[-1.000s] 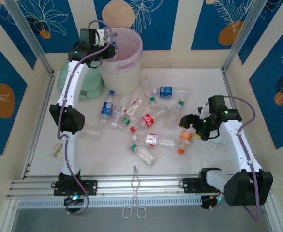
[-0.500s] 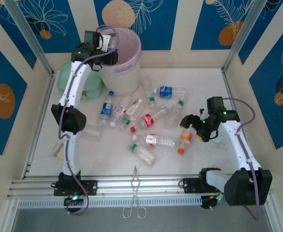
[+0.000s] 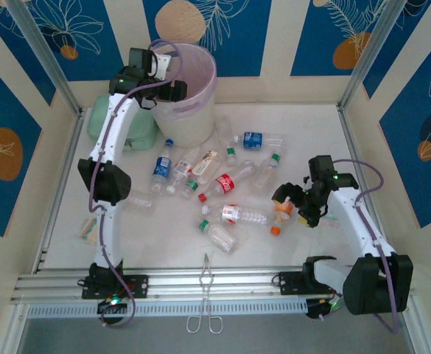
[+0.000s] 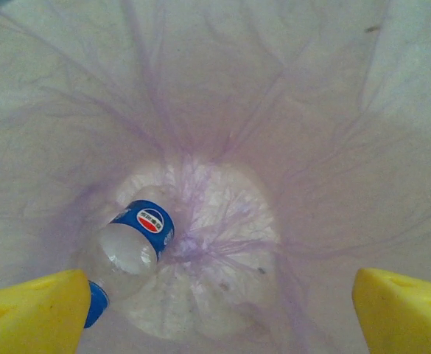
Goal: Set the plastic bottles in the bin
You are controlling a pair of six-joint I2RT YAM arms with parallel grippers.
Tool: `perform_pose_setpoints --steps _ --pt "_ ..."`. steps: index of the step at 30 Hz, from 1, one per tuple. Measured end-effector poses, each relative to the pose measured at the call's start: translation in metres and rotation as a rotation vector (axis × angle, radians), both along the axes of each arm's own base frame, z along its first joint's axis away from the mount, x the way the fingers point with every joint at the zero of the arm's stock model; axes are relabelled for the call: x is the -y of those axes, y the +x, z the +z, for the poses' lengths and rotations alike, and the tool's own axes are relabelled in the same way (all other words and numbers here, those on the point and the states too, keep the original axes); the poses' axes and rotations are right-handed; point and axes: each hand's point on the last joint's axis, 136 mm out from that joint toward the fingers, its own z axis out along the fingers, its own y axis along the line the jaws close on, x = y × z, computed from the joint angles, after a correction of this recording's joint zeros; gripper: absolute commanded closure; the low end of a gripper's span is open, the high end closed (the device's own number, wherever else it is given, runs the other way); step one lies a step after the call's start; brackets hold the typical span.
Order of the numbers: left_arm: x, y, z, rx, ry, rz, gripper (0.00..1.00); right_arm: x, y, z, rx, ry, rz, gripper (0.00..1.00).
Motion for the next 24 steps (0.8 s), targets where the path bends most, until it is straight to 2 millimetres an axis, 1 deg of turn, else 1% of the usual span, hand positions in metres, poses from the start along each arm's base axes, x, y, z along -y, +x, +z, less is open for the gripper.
perform_pose_setpoints --steps 2,4,9,14,17,18,21,24 --pt "0.002 -0.002 0.008 0.016 -0.012 -0.007 0.02 -0.002 -0.004 -0.006 -0.02 -0.005 -0.003 0.0" --pt "0.004 -0.003 0.021 0.048 -0.029 -0.016 0.0 -0.003 -0.005 -0.011 -0.03 -0.008 -0.008 0.03" --pt "0.005 -0.014 0.069 0.155 -0.061 -0.032 0.0 -0.004 -0.002 -0.028 -0.036 -0.01 -0.034 0.12" --pt "0.006 -0.036 0.121 0.265 -0.102 -0.067 0.0 -0.003 0.001 -0.049 -0.062 -0.015 -0.057 0.18" --pt "0.006 -0.049 0.144 0.308 -0.12 -0.084 0.0 -0.003 0.004 -0.062 -0.098 -0.022 -0.057 0.19" --pt "0.005 -0.053 0.149 0.316 -0.123 -0.087 0.0 -0.003 0.005 -0.065 -0.107 -0.024 -0.056 0.2" --pt "0.002 -0.069 0.161 0.323 -0.126 -0.091 0.0 -0.003 0.005 -0.071 -0.128 -0.031 -0.05 0.28" --pt "-0.003 -0.095 0.159 0.289 -0.124 -0.096 0.0 -0.001 0.006 -0.069 -0.123 -0.044 -0.037 0.39"
